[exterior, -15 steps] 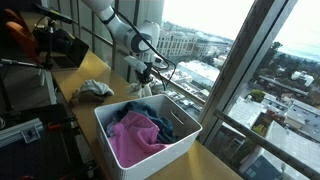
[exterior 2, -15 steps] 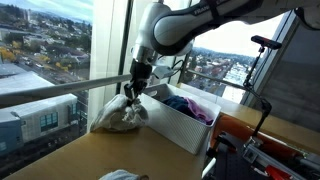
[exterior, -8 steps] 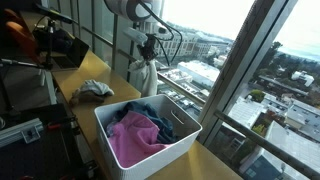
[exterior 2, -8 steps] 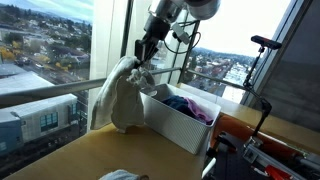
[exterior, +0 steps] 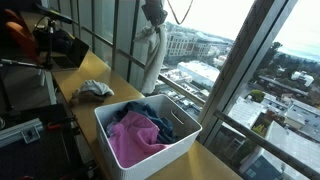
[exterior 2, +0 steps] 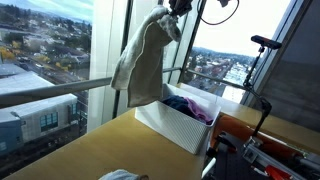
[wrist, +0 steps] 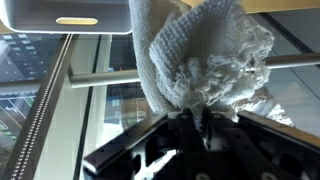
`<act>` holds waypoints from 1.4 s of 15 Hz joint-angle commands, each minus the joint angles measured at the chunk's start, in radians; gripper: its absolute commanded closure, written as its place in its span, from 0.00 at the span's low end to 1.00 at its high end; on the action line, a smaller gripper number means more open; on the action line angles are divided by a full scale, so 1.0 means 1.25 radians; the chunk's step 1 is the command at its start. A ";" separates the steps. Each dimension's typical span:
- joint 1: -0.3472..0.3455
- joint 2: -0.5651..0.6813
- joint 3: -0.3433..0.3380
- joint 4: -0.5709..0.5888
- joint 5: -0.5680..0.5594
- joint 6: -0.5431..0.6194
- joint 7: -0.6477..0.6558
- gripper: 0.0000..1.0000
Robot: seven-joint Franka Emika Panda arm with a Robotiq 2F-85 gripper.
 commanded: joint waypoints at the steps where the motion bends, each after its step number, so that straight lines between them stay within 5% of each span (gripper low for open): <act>1: -0.049 -0.051 -0.058 -0.030 0.045 0.013 -0.020 0.97; 6: -0.090 -0.051 -0.105 -0.128 0.035 0.073 -0.012 0.97; 14: -0.094 0.027 -0.105 -0.289 0.018 0.193 0.015 0.97; 15: -0.094 0.033 -0.105 -0.296 0.014 0.194 0.022 0.64; 21: -0.080 -0.020 -0.091 -0.296 0.011 0.158 0.035 0.27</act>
